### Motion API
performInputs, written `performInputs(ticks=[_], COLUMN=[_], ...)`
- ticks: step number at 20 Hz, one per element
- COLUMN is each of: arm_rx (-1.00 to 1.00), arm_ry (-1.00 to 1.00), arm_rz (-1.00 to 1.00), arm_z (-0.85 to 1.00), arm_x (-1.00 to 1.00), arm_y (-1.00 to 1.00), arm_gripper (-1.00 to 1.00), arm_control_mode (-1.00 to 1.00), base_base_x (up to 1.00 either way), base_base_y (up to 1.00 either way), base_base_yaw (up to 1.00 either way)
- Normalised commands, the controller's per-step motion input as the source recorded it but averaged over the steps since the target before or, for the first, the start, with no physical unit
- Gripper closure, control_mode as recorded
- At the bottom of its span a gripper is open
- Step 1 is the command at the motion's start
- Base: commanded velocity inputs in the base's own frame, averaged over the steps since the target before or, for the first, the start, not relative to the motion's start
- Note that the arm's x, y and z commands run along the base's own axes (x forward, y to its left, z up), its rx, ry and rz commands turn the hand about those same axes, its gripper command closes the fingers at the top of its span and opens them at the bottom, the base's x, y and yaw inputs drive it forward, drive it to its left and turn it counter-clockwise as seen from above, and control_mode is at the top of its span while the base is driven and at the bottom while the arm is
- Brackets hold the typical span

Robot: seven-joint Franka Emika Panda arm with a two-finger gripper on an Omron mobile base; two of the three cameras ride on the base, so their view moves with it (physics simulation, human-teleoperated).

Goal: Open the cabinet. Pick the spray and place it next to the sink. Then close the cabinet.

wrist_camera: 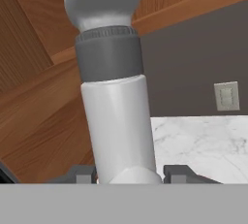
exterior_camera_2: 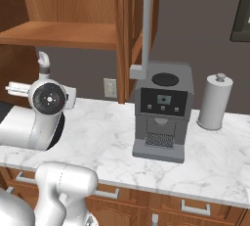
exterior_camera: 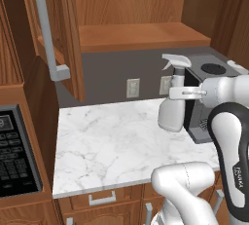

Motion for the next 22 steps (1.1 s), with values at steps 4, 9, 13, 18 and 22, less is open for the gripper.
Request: performInputs(ticks=[4,9,13,18,22], arm_rx=[0.00,0.00,0.00,0.00,0.00], arm_ry=[0.00,0.00,0.00,0.00,0.00], arm_rz=[0.00,0.00,0.00,0.00,0.00], arm_z=[0.00,0.00,0.00,0.00,0.00], arm_x=[0.00,0.00,0.00,0.00,0.00], arm_y=[0.00,0.00,0.00,0.00,0.00], arm_gripper=[1.00,1.00,1.00,1.00,1.00], arm_control_mode=[1.00,1.00,1.00,1.00,1.00], base_base_x=[0.00,0.00,-0.22,-0.63,-0.63], base_base_y=[0.00,0.00,0.00,0.00,0.00], base_base_yaw=[0.00,0.00,0.00,-0.03,-0.03])
